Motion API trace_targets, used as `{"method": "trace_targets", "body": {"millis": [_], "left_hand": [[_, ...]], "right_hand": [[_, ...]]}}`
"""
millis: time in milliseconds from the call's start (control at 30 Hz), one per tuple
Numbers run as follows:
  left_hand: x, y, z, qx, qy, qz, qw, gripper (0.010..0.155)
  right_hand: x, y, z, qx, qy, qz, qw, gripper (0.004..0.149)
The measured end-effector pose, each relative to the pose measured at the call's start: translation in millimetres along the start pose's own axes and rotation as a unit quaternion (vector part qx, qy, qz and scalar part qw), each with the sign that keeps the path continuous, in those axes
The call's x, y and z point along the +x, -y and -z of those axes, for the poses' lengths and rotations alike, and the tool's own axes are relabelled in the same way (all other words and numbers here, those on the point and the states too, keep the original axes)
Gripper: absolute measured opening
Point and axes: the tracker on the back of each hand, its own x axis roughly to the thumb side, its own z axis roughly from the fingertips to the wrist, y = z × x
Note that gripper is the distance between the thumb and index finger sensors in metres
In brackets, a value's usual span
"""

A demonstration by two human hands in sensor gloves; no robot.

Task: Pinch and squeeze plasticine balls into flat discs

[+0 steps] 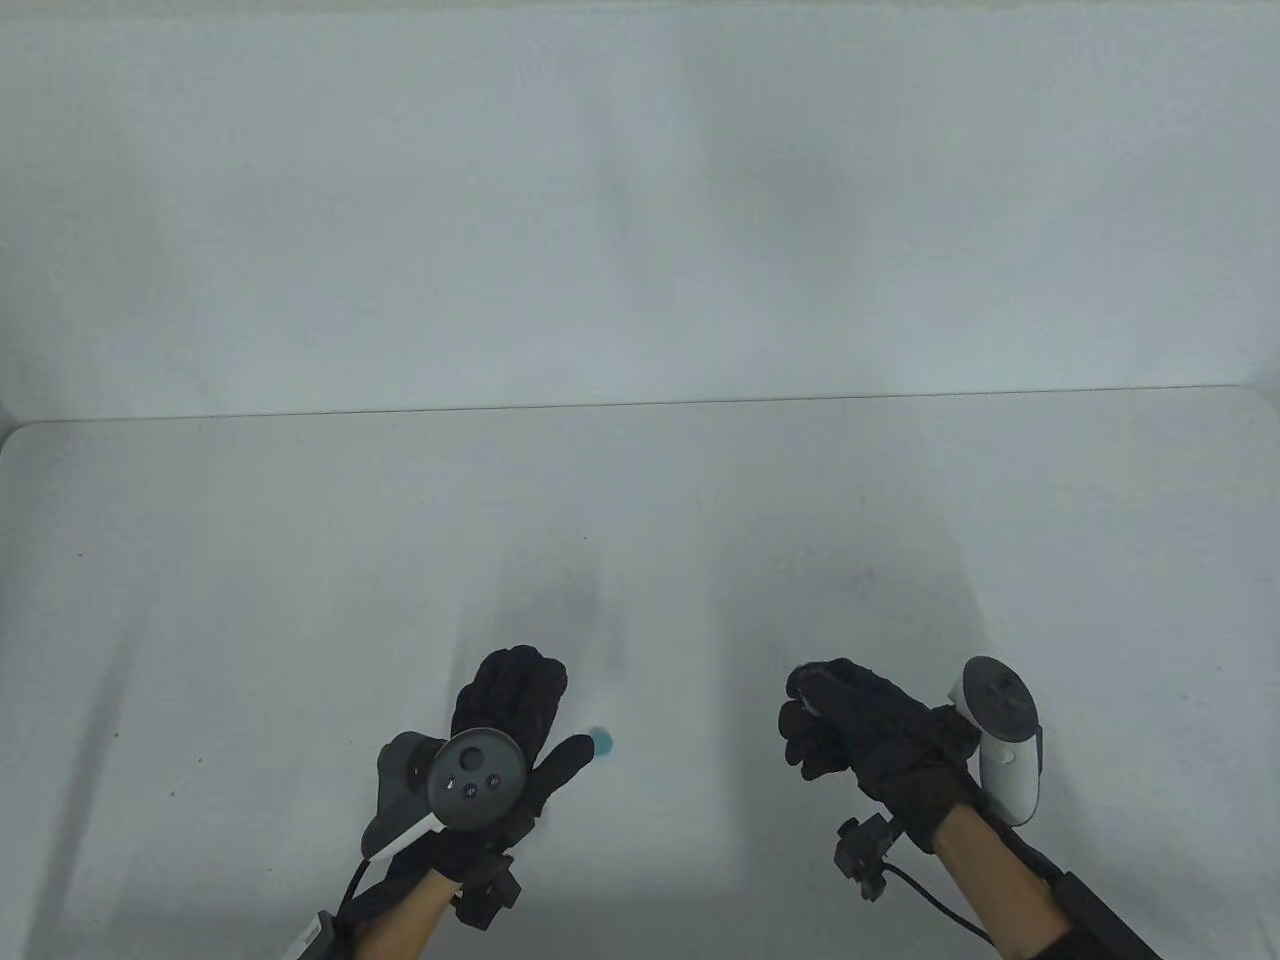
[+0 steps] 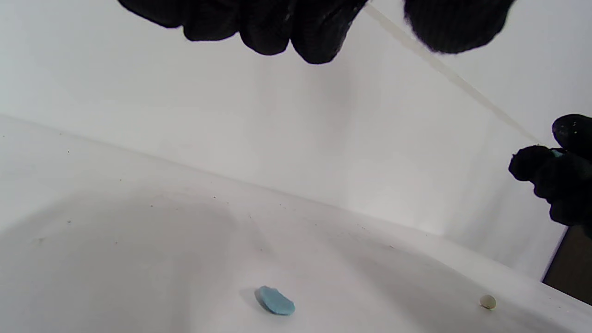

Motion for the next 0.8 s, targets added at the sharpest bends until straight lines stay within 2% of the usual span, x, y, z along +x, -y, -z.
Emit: {"method": "trace_targets", "body": {"millis": [100, 200, 400, 533, 567, 667, 800], "left_hand": [[0.0, 0.1, 0.5, 0.001, 0.001, -0.002, 1.000, 0.077], [0.3, 0.2, 0.0, -0.002, 0.001, 0.000, 1.000, 0.077], [0.3, -0.5, 0.0, 0.001, 0.001, -0.001, 1.000, 0.077], [0.0, -0.5, 0.4, 0.002, 0.000, -0.003, 1.000, 0.077], [0.0, -0.4, 0.3, 0.001, 0.000, -0.002, 1.000, 0.076], [0.2, -1.2, 0.2, 0.004, 0.001, -0.002, 1.000, 0.076], [0.1, -1.7, -0.2, 0.007, 0.001, -0.002, 1.000, 0.076]], "right_hand": [[1.8, 0.7, -0.7, -0.004, 0.004, 0.002, 1.000, 0.045], [1.7, 1.0, -0.2, -0.004, 0.009, 0.001, 1.000, 0.052], [-1.4, 1.4, 1.1, 0.005, 0.005, 0.005, 1.000, 0.050], [-6.5, 0.4, 2.3, 0.030, -0.004, 0.035, 0.999, 0.068], [-7.1, 0.2, 2.6, 0.035, -0.007, 0.039, 0.999, 0.068], [-5.6, -0.6, 2.9, 0.034, -0.006, 0.021, 0.999, 0.063], [-2.0, -2.1, 2.6, 0.033, -0.003, 0.002, 0.999, 0.047]]}}
